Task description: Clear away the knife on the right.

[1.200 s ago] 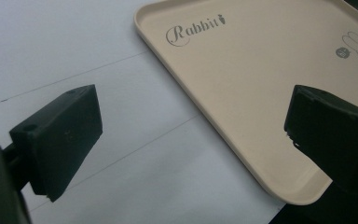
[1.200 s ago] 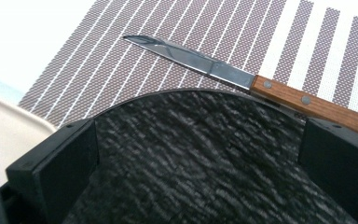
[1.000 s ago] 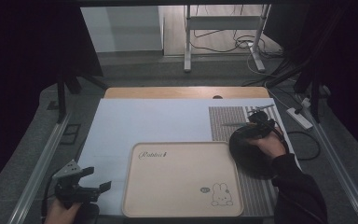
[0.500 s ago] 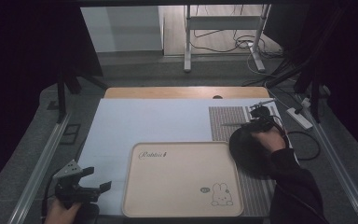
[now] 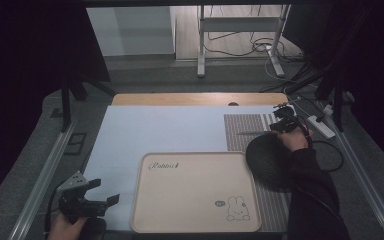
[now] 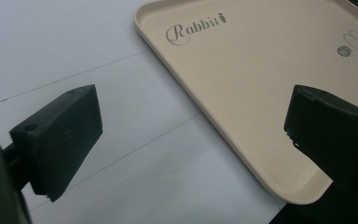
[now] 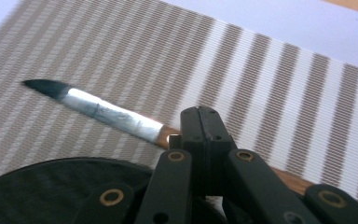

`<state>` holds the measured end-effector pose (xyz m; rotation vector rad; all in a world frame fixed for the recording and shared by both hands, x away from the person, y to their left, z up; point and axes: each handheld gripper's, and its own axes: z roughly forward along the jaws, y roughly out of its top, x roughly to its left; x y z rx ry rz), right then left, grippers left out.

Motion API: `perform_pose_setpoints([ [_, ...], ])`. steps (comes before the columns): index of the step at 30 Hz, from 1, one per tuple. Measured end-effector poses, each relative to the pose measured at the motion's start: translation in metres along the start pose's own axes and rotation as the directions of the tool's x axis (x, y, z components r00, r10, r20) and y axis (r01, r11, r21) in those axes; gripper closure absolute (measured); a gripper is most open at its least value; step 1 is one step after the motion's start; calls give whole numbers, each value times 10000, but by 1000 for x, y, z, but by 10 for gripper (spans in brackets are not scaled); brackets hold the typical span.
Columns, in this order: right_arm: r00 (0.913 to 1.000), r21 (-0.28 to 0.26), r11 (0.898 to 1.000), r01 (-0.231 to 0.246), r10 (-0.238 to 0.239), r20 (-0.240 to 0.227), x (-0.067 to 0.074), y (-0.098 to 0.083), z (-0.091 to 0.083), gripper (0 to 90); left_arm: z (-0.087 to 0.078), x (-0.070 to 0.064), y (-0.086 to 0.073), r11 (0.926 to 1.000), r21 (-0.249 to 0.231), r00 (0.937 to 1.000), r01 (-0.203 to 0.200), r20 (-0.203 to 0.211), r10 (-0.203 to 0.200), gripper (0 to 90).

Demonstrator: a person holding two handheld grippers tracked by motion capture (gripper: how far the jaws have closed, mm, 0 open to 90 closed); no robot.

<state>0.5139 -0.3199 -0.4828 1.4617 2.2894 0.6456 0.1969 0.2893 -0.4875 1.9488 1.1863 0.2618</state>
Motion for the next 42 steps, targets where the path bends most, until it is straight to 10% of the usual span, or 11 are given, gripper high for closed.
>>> perform_pose_setpoints([
  [14, 9958, 251, 9967, -773, 759, 515, -40, -14, 12, 895, 0, -1, 0, 10000, 23, 10000, -42, -15, 42, 43],
  [33, 9985, 1422, 9892, -365, 419, -353, -42, -28, -5, 895, 1, -2, 1, 9998, 119, 9998, -168, -107, 169, 45],
  [42, 9986, 924, 9946, -463, 486, -231, -42, -25, -9, 749, 1, -3, 1, 9997, 139, 9997, -215, -143, 217, 45],
])
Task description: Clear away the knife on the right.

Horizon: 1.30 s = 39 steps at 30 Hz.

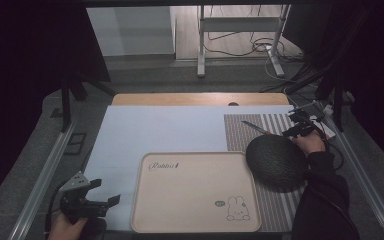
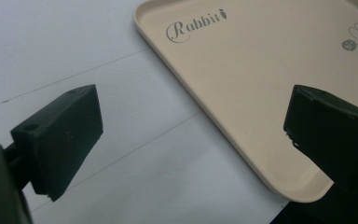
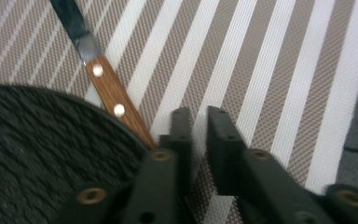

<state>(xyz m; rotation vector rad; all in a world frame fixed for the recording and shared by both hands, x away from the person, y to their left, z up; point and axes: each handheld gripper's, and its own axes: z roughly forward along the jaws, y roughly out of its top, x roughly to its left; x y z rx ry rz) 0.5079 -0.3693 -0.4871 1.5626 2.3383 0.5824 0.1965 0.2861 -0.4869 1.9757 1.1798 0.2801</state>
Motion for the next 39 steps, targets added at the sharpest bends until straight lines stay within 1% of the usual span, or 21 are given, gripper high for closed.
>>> perform_pose_setpoints([
  [3, 9997, -228, 9995, -224, 225, 31, 3, 5, -3, 635, 0, 0, 0, 10000, 13, 10000, -18, -7, 18, 46],
  [4, 9996, -287, 9993, -250, 247, -100, 4, 7, -4, 596, 0, 0, 0, 10000, 14, 10000, -18, -8, 18, 46],
  [5, 9998, -450, 9988, -169, 166, -59, 9, 10, -4, 503, 0, 0, 0, 10000, 17, 10000, -22, -11, 22, 45],
  [6, 9998, -450, 9988, -169, 166, -59, 9, 10, -4, 503, 0, 0, 0, 10000, 16, 10000, -19, -12, 19, 45],
  [11, 9999, -418, 9991, -68, 62, -126, 21, 17, -1, 222, 0, 0, 0, 10000, 23, 10000, -25, -18, 26, 46],
  [13, 9998, -369, 9992, -125, 120, -140, 25, 20, 1, 158, 0, 0, 0, 10000, 26, 10000, -24, -17, 24, 46],
  [15, 9994, -359, 9992, -167, 155, -318, 29, 23, 3, 63, 0, 0, 0, 10000, 31, 10000, -15, -10, 15, 46],
  [16, 9992, -403, 9991, -153, 138, -367, 31, 24, 5, 24, 0, 0, 0, 10000, 33, 10000, -11, -8, 11, 46],
  [17, 9994, -315, 9995, -44, 32, -357, 35, 27, 6, 0, 0, 0, 0, 10000, 34, 10000, -2, -5, 2, 46],
  [19, 9994, -258, 9997, 34, -42, -334, 37, 28, 7, 0, 0, 0, 0, 10000, 38, 10000, 15, -2, -15, 46],
  [20, 9989, -207, 9997, 95, -104, -452, 40, 31, 10, 0, 0, 0, 0, 10000, 38, 10000, 22, 2, -22, 46],
  [22, 9989, -144, 9998, 125, -132, -453, 42, 32, 12, 0, 0, 0, 0, 10000, 36, 10000, 42, 5, -42, 46],
  [25, 9990, 123, 9994, 317, -313, -308, 47, 36, 20, 0, 0, 1, 0, 10000, 27, 10000, 62, 10, -62, 46],
  [26, 9990, 305, 9987, 414, -408, -200, 49, 38, 26, 0, 0, 1, 0, 10000, 25, 10000, 59, 10, -59, 46],
  [27, 9990, 305, 9987, 414, -408, -200, 49, 38, 26, 0, 0, 1, 0, 10000, 26, 10000, 60, 9, -60, 46],
  [31, 9988, 769, 9959, 478, -472, -93, 48, 39, 37, 0, 0, 1, 0, 10000, 18, 10000, 97, 19, -97, 46],
  [33, 9992, 811, 9959, 391, -384, -97, 46, 39, 41, 8, 0, 1, 0, 9999, 15, 9999, 101, 19, -101, 46],
  [35, 9988, 738, 9962, 468, -478, 116, 44, 39, 42, 78, 0, 1, 0, 9999, 13, 9999, 103, 20, -103, 46],
  [36, 9985, 658, 9964, 541, -548, 89, 40, 38, 39, 154, 0, 1, 0, 9999, 15, 9999, 102, 20, -102, 46],
  [37, 9985, 658, 9964, 541, -548, 89, 40, 38, 39, 154, 0, 1, 0, 9999, 12, 9999, 103, 19, -103, 46],
  [39, 9981, 535, 9967, 609, -612, 35, 36, 37, 36, 229, 0, 1, 0, 10000, 15, 10000, 90, 14, -90, 46],
])
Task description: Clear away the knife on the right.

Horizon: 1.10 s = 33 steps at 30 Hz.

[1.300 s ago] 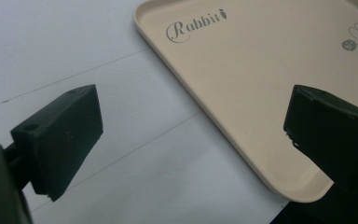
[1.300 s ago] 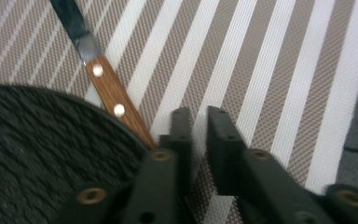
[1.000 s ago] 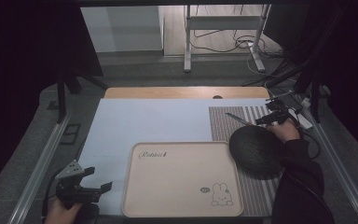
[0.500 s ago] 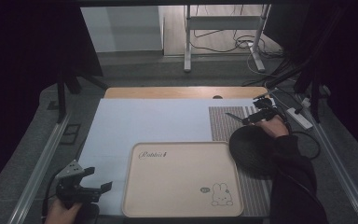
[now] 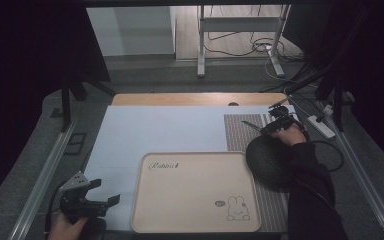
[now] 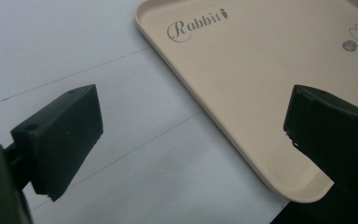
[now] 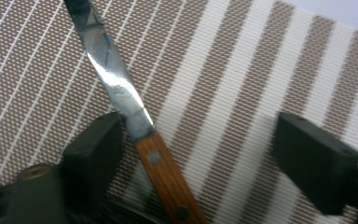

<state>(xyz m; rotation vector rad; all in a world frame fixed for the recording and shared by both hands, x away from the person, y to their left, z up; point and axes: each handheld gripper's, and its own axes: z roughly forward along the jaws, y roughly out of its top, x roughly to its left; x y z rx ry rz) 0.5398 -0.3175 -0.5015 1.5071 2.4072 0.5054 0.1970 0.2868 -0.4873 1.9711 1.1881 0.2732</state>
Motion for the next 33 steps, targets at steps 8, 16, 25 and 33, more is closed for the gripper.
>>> perform_pose_setpoints([
  [8, 9996, -322, 9994, 126, -134, -259, -17, -11, -12, 707, 0, -1, 0, 10000, 24, 10000, -43, -31, 43, 46],
  [16, 9983, -450, 9989, 163, -188, -556, -24, -14, -13, 772, 0, -1, 0, 10000, 36, 10000, -74, -57, 74, 47],
  [25, 9986, -374, 9992, -142, 122, -515, -38, -20, -17, 773, 0, -1, 0, 9999, 34, 9999, -125, -75, 125, 48],
  [33, 9960, -590, 9959, -682, 645, -615, -54, -29, -30, 774, 0, -2, 1, 9999, 46, 9998, -155, -90, 155, 47],
])
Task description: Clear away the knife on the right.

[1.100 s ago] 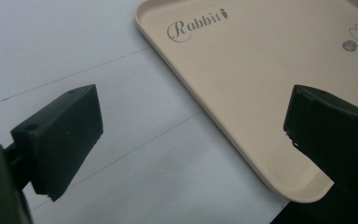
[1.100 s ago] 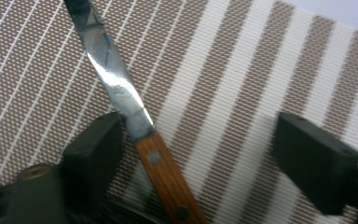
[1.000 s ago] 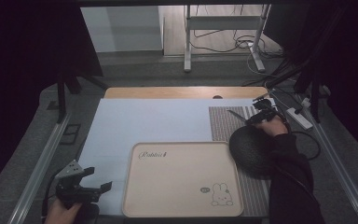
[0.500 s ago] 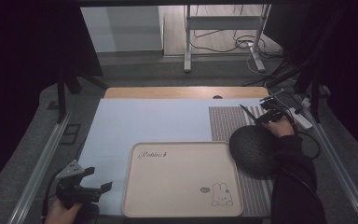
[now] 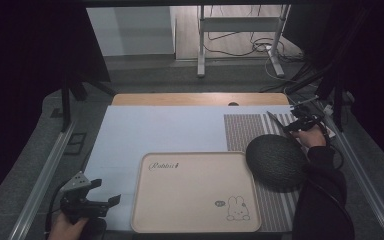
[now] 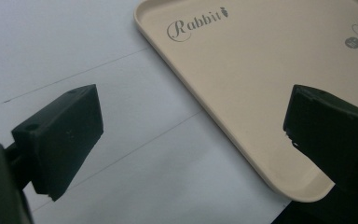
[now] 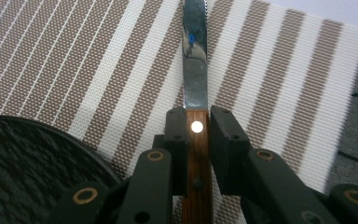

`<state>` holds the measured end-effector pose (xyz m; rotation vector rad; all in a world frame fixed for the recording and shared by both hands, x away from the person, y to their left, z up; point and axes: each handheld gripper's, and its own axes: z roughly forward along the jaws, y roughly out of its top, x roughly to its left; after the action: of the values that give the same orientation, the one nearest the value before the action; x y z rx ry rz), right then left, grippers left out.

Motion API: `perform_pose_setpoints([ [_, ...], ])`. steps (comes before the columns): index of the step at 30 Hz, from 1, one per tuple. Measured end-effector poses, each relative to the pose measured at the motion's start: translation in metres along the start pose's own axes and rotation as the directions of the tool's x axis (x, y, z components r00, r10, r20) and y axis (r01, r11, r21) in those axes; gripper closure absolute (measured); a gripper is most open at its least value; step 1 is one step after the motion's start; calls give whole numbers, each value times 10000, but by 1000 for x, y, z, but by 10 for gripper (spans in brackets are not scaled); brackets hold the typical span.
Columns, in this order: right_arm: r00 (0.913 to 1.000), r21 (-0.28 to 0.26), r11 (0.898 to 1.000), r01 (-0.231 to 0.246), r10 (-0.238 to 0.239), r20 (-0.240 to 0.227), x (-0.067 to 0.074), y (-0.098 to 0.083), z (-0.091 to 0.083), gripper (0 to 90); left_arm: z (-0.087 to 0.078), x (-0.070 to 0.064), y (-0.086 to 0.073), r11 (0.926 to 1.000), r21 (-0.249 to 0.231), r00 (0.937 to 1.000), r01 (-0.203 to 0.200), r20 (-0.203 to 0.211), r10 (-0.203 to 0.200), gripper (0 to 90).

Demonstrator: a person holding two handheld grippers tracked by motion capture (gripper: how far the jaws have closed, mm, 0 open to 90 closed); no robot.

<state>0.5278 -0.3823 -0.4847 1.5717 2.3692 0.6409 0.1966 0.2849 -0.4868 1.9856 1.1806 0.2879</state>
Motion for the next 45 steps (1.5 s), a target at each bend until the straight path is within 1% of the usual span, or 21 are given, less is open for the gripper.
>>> perform_pose_setpoints([
  [5, 10000, -220, 9997, -49, 50, 59, -3, -2, -12, 774, 0, 0, 0, 10000, 4, 10000, -10, -4, 10, 48],
  [9, 9999, -370, 9993, 108, -106, 55, 1, 0, -20, 773, 0, 0, 0, 10000, 8, 10000, -19, -2, 19, 47],
  [10, 9997, -348, 9991, 260, -259, 23, 5, 1, -22, 774, 0, 0, 0, 10000, 10, 10000, -17, -1, 17, 47],
  [11, 9997, -348, 9991, 260, -259, 23, 5, 1, -22, 774, 0, 0, 0, 10000, 8, 10000, -19, -1, 19, 47],
  [14, 9990, -297, 9986, 446, -448, -42, 12, 1, -23, 773, 0, 0, 0, 10000, 6, 10000, -33, 1, 33, 47],
  [15, 9983, -264, 9980, 567, -570, -118, 18, 1, -24, 773, 0, 0, 0, 10000, 2, 10000, -31, 1, 31, 48],
  [16, 9983, -264, 9980, 567, -570, -118, 18, 1, -24, 773, 0, 0, 0, 10000, 1, 10000, -46, 2, 46, 48],
  [18, 9972, -276, 9971, 706, -713, -239, 26, 1, -26, 773, 0, -1, 0, 10000, -10, 10000, -49, 4, 49, 47],
  [19, 9972, -276, 9971, 706, -713, -239, 26, 1, -26, 773, 0, -1, 0, 10000, -8, 10000, -54, 2, 54, 47],
  [22, 9964, -395, 9965, 739, -754, -386, 34, 0, -29, 773, 0, -1, 0, 10000, -4, 10000, -73, -1, 73, 48],
  [23, 9964, -395, 9965, 739, -754, -386, 34, 0, -29, 773, 0, -1, 0, 10000, -10, 10000, -79, -4, 79, 48],
  [30, 9933, -183, 9943, 1048, -1056, -464, 49, -6, -27, 773, 1, -1, 1, 9999, 1, 9999, -108, -13, 108, 48],
  [36, 9909, -257, 9931, 1147, -1162, -676, 61, -9, -29, 773, 1, -1, 1, 9999, 7, 9999, -119, -14, 119, 47],
  [39, 9886, -300, 9914, 1275, -1294, -775, 69, -11, -30, 773, 1, -1, 1, 9999, 3, 9999, -128, -19, 128, 47],
  [43, 9829, -311, 9866, 1604, -1625, -862, 82, -13, -30, 773, 1, -1, 1, 9999, 6, 9999, -142, -15, 142, 48],
  [45, 9794, -294, 9842, 1744, -1765, -977, 89, -15, -30, 773, 1, -1, 1, 9999, 9, 9999, -153, -20, 153, 47],
])
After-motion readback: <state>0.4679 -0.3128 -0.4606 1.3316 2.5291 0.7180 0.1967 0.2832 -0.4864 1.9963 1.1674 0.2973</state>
